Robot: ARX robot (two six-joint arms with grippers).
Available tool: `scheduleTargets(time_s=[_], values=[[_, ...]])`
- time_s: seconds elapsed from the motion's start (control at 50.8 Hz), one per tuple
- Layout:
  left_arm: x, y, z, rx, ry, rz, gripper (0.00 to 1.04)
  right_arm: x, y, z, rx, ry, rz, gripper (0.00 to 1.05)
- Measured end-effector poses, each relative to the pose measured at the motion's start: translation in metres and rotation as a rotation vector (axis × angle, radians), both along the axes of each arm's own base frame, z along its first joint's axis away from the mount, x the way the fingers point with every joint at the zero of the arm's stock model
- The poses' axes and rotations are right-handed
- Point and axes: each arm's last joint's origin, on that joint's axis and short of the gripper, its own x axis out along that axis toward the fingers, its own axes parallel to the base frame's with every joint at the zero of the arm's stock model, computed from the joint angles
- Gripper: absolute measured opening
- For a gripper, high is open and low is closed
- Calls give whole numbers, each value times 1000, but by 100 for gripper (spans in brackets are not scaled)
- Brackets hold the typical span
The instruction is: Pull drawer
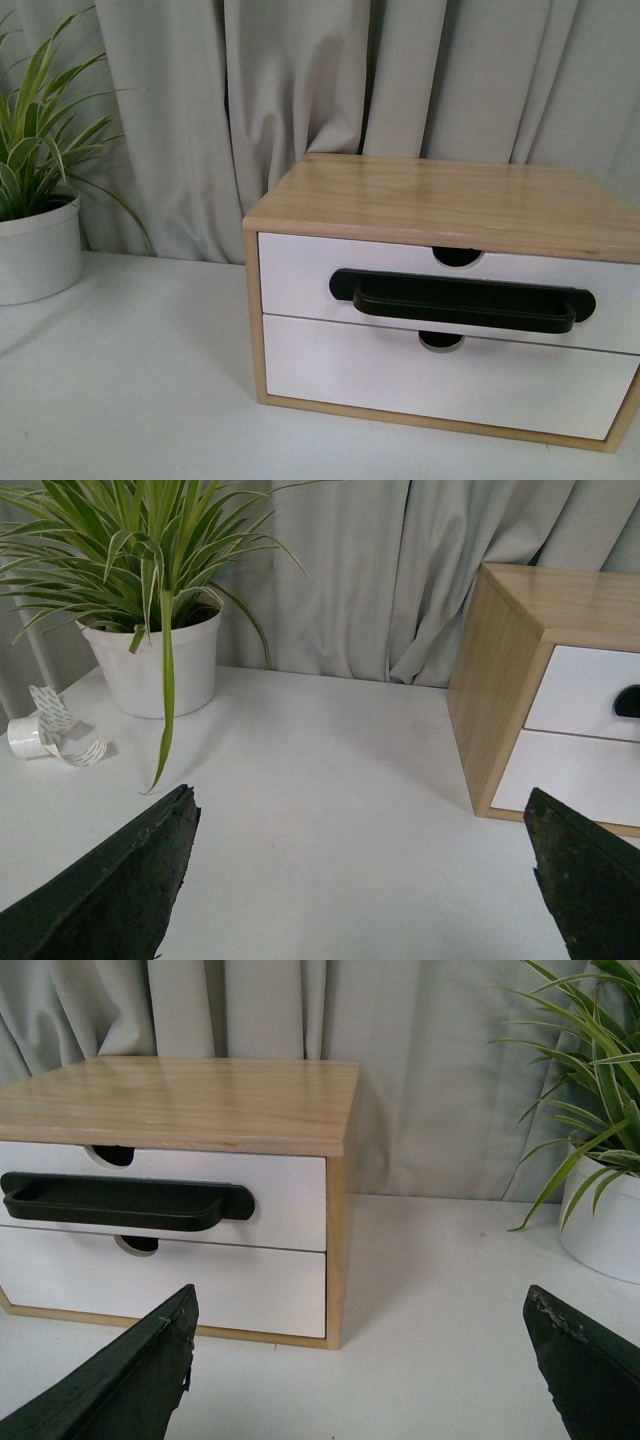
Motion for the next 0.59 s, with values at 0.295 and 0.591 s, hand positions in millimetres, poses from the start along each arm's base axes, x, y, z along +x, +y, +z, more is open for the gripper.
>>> scheduleTargets(time_s=[0.295,0.591], values=[[0,0,0,0,0,0,98,0,0,0,0,0,0,96],[0,0,0,0,0,0,98,0,0,0,0,0,0,96]])
